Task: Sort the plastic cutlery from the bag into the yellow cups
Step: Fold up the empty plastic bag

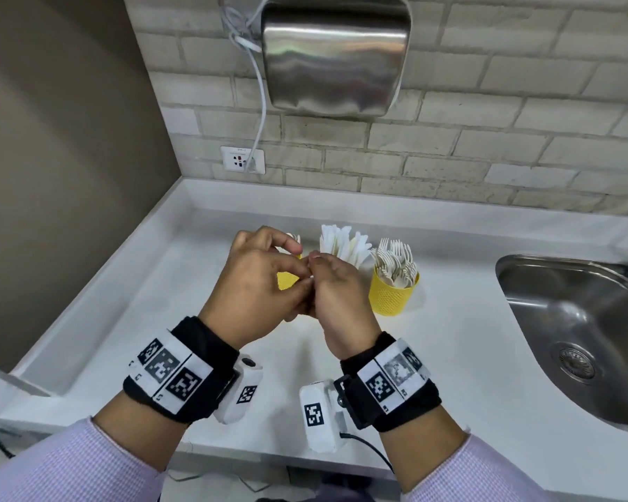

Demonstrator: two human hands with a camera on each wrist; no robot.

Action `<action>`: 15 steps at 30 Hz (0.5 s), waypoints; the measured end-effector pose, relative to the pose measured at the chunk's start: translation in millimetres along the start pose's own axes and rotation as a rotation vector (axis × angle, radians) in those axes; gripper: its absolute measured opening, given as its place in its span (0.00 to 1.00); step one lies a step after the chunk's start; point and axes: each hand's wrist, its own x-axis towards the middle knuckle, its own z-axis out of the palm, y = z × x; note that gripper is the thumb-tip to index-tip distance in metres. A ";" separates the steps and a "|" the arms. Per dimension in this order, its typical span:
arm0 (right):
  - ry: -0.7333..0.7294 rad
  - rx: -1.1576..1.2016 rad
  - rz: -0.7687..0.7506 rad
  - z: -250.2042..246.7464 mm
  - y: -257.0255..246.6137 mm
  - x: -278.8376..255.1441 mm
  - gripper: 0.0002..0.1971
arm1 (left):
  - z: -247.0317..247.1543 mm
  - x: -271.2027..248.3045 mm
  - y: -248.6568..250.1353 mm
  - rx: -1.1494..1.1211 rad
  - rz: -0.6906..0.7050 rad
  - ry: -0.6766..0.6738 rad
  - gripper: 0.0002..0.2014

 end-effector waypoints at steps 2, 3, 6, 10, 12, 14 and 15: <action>0.032 -0.110 -0.072 -5.9 3.6 -0.8 0.19 | 5.2 -1.3 7.1 -0.148 -0.177 0.042 0.08; 0.053 -0.158 -0.098 -10.6 5.7 -0.5 0.20 | 8.7 -2.7 11.5 -0.192 -0.229 0.085 0.08; 0.131 -0.282 -0.131 -31.9 12.6 -0.5 0.21 | 16.6 -8.9 24.2 -0.186 -0.203 0.138 0.12; 0.216 -0.392 -0.183 -68.3 22.4 -7.8 0.22 | 15.6 -19.3 46.5 -0.179 -0.127 -0.020 0.18; 0.254 -0.424 -0.204 -88.5 26.6 -16.3 0.22 | 15.1 -29.4 66.2 -0.229 -0.087 -0.138 0.16; 0.301 -0.431 -0.235 -109.3 32.1 -26.3 0.22 | 15.9 -45.5 82.6 -0.204 -0.013 -0.319 0.12; 0.332 -0.435 -0.247 -123.5 36.1 -33.8 0.21 | 22.1 -57.2 89.1 -0.145 0.023 -0.463 0.13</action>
